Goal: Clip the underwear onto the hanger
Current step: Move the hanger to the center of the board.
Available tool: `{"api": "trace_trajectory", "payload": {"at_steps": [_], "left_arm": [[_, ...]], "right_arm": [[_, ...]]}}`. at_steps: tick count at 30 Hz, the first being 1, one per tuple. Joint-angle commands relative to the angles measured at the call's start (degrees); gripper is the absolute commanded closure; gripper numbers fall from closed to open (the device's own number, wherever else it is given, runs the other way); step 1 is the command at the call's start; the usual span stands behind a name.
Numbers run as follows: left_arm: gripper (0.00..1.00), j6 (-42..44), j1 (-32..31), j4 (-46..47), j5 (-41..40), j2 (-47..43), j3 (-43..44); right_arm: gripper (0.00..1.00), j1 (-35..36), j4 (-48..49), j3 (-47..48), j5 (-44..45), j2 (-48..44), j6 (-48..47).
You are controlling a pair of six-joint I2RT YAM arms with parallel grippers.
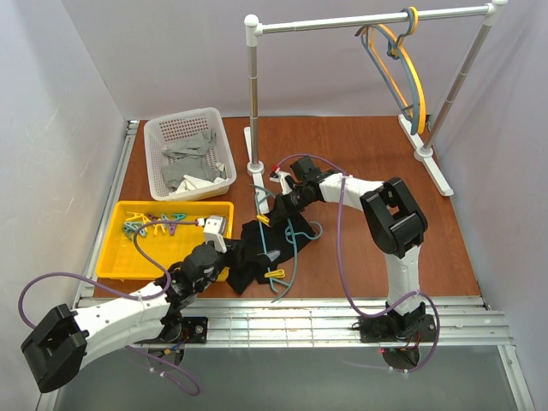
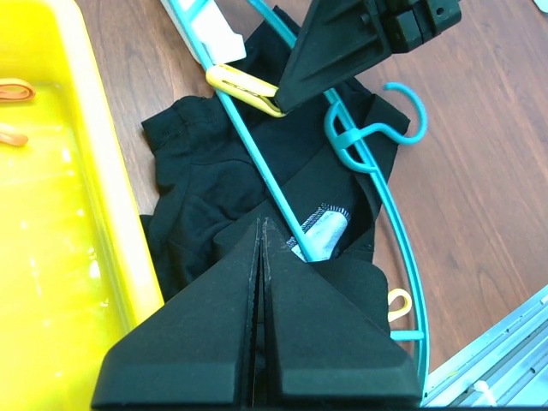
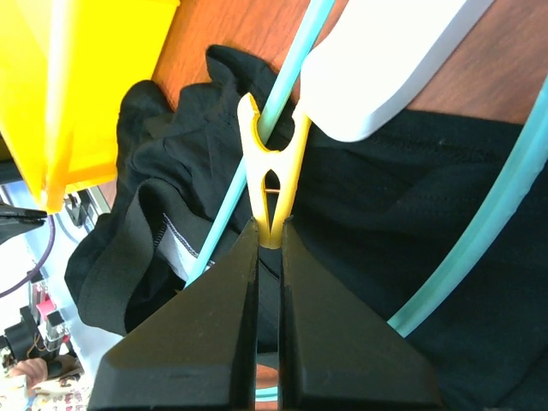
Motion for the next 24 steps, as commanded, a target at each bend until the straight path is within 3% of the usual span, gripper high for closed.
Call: {"api": "trace_trajectory", "payload": {"at_steps": [1,17,24], "left_arm": [[1.0,-0.1,-0.1,-0.9,-1.4,-0.6,-0.8],[1.0,0.3,-0.1,-0.7,-0.6,-3.0,-1.8],[1.0,0.2,-0.1,-0.7,-0.2,-4.9,-2.6]], "right_arm": [[0.99,-0.2,-3.0,1.6,2.0,-1.3,-1.8],[0.99,-0.2,-11.9,15.2,-0.1,6.4,-6.4],[0.99,-0.2,-15.3,15.5,2.3,7.6,-7.7]]}}
